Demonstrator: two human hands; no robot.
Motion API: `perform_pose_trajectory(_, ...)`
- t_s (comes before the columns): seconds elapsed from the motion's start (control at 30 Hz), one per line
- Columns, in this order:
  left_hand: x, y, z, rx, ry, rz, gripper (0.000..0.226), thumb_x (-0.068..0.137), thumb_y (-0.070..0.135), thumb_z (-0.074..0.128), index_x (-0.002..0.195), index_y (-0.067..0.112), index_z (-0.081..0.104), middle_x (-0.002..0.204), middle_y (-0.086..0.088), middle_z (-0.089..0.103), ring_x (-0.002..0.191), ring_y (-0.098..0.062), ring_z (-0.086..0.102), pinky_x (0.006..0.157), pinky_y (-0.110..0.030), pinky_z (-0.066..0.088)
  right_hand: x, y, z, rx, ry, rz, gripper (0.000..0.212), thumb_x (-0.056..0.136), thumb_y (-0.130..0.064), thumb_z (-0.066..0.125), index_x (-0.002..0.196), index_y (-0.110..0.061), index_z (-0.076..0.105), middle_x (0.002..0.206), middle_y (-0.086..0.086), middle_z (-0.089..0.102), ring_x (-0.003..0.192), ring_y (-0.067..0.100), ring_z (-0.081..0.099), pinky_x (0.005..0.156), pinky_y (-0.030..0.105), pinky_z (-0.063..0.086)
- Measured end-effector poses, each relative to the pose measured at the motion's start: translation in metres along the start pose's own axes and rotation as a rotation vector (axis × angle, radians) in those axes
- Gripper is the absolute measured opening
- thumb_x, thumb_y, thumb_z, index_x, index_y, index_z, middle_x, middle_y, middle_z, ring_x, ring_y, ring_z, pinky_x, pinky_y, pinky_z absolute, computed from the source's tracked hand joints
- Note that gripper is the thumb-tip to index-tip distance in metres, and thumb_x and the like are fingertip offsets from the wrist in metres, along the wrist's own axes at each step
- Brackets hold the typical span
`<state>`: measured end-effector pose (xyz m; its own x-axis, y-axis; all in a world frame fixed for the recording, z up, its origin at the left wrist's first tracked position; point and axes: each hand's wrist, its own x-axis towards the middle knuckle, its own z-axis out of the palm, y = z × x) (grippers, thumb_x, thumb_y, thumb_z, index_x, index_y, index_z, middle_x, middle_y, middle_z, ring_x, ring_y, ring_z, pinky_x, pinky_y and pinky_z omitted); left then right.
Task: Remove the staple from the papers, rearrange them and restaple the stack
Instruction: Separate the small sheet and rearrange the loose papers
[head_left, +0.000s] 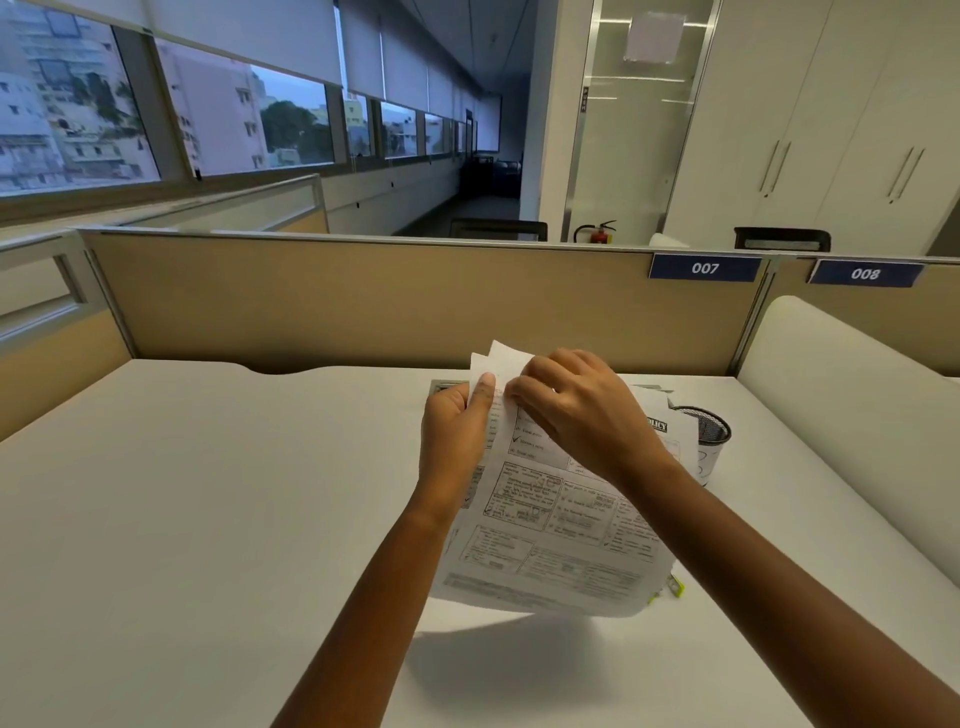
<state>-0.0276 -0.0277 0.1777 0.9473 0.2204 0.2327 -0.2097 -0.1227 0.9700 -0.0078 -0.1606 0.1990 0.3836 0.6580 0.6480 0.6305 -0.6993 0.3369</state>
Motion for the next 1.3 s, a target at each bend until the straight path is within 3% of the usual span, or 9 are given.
perform_pose_trajectory(0.13,0.000,-0.002,0.003,0.048,0.019,0.013,0.041,0.092,0.035,0.041,0.063,0.009,0.055,0.056,0.000,0.057,0.045,-0.011,0.055,0.043,-0.013,0.043,0.003,0.009,0.003,-0.071,-0.016,-0.125,0.016,0.085,-0.019,0.054,0.081,-0.010,0.067,0.075,0.004,0.069,0.065,0.021,0.062,0.053,0.031,0.054)
perform_pose_trajectory(0.27,-0.001,-0.003,0.006,0.052,-0.008,-0.002,0.040,0.091,0.034,0.042,0.069,0.005,0.057,0.064,-0.009,0.060,0.056,-0.022,0.056,0.052,-0.023,0.044,0.005,0.013,0.006,-0.106,-0.039,-0.206,0.010,0.080,-0.019,0.066,0.079,-0.009,0.067,0.073,0.005,0.068,0.064,0.019,0.061,0.053,0.027,0.055)
perform_pose_trajectory(0.37,-0.001,-0.004,0.005,0.008,-0.039,-0.030,0.033,0.090,0.034,0.046,0.067,0.013,0.059,0.064,-0.002,0.062,0.055,-0.016,0.059,0.050,-0.018,0.047,0.007,0.015,0.006,-0.131,-0.050,-0.216,0.014,0.076,-0.022,0.070,0.081,-0.009,0.067,0.074,0.005,0.068,0.064,0.018,0.061,0.054,0.025,0.055)
perform_pose_trajectory(0.43,-0.002,-0.003,0.004,-0.070,-0.074,-0.068,0.019,0.087,0.031,0.053,0.074,0.019,0.062,0.069,0.002,0.065,0.058,-0.013,0.062,0.049,-0.014,0.049,0.007,0.015,0.005,-0.114,-0.034,-0.180,0.019,0.073,-0.022,0.072,0.081,-0.006,0.066,0.075,0.007,0.068,0.064,0.020,0.062,0.053,0.026,0.055)
perform_pose_trajectory(0.53,-0.002,-0.004,0.001,-0.147,-0.093,-0.109,0.005,0.081,0.025,0.061,0.082,0.020,0.064,0.080,0.000,0.067,0.068,-0.017,0.065,0.056,-0.021,0.053,0.004,0.013,0.006,-0.043,-0.014,-0.074,0.024,0.070,-0.020,0.075,0.080,-0.002,0.064,0.075,0.012,0.067,0.064,0.025,0.061,0.052,0.030,0.056)
perform_pose_trajectory(0.63,-0.003,-0.003,-0.002,-0.230,-0.099,-0.178,0.005,0.078,0.021,0.065,0.080,0.017,0.065,0.083,-0.005,0.069,0.067,-0.018,0.067,0.058,-0.026,0.057,0.002,0.008,0.007,0.070,-0.016,0.044,0.013,0.078,-0.013,0.066,0.081,0.000,0.062,0.075,0.014,0.065,0.064,0.028,0.059,0.053,0.036,0.054)
perform_pose_trajectory(0.77,-0.004,-0.003,-0.004,-0.280,-0.093,-0.253,0.008,0.076,0.022,0.067,0.076,0.014,0.065,0.076,-0.001,0.069,0.053,-0.013,0.066,0.046,-0.021,0.055,0.000,0.003,0.008,0.138,0.005,0.097,0.009,0.080,-0.010,0.065,0.080,-0.002,0.062,0.075,0.013,0.066,0.063,0.026,0.059,0.051,0.032,0.050)
perform_pose_trajectory(0.97,-0.005,-0.002,-0.002,-0.202,-0.028,-0.179,0.011,0.077,0.024,0.066,0.079,0.015,0.061,0.079,-0.002,0.066,0.058,-0.014,0.063,0.040,-0.013,0.049,-0.003,0.001,0.008,0.172,0.037,0.061,0.007,0.079,-0.009,0.066,0.085,-0.004,0.066,0.077,0.012,0.068,0.062,0.027,0.061,0.046,0.032,0.052)
perform_pose_trajectory(1.3,-0.005,-0.003,0.000,-0.109,-0.046,-0.042,0.006,0.076,0.021,0.068,0.077,0.020,0.062,0.080,0.000,0.066,0.061,-0.012,0.064,0.046,-0.013,0.052,0.001,0.019,0.001,0.035,-0.009,-0.194,0.012,0.073,-0.011,0.074,0.082,-0.006,0.068,0.075,0.010,0.069,0.063,0.024,0.063,0.048,0.029,0.054)
